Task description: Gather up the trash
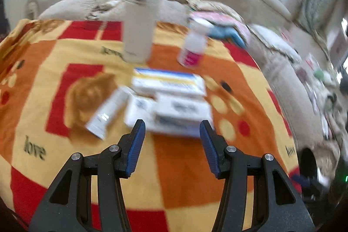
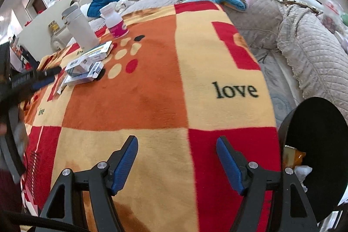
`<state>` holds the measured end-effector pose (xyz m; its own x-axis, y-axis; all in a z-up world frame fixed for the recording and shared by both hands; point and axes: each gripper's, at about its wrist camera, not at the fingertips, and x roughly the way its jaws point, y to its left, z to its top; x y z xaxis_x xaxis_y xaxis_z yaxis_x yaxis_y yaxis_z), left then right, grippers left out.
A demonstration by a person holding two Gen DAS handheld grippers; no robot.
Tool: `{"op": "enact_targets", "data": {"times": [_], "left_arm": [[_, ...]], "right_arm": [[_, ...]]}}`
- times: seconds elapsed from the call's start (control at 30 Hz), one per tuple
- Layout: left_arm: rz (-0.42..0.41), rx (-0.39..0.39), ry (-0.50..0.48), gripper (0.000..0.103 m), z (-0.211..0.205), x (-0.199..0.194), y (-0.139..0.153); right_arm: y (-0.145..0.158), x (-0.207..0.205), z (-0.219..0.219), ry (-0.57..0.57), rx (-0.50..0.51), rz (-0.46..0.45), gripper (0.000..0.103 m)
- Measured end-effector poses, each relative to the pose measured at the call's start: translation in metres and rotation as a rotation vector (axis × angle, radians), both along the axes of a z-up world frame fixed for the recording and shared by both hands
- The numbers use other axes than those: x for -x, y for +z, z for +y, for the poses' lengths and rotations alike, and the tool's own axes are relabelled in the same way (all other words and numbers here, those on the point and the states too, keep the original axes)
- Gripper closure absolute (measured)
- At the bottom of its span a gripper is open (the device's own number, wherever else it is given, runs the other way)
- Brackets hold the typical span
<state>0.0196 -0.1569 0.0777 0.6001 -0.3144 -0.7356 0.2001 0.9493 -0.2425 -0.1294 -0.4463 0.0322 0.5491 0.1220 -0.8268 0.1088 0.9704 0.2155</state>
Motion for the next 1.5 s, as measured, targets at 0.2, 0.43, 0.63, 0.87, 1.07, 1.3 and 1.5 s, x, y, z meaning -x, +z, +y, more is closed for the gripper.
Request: {"op": "enact_targets", "data": {"times": [0.2,0.43,0.63,0.87,1.07,1.3,1.5], "left_arm": [[0.033,0.062,0.056,0.052,0.014,-0.037,-0.012],[0.175,0.212,-0.162,0.052,-0.039,-0.023,-0.035],[0.158,0.176,-0.359,0.052,-0.071,0.01,-0.026],[0.038,-0.04,-0.079,0.052,-0.012,-0.042,-0.017],[0.075,-0.189,-0.044,0.052,-0.004,-0.081,-0.041],[0.132,-0.142,-0.149,0.052,0.004,-0.049,-0.039],[0.198,-0.116,-0.246,0.052,0.001,0.009,-0.042]], "right_arm": [[-0.002,-0.002,-0.002,-0.006,-0.002,0.01,0.03],[-0.002,-0.006,-0.005,-0.018,0.005,0.017,0.03],[-0.001,-0.01,-0.007,-0.026,0.006,0.022,0.03],[-0.002,-0.011,-0.006,-0.024,0.005,0.024,0.029],[0.0,-0.014,-0.001,-0.01,-0.005,0.027,0.028],[0.002,-0.019,0.005,0.011,-0.012,0.024,0.028],[0.002,-0.037,0.017,0.018,-0.052,0.021,0.027]]}}
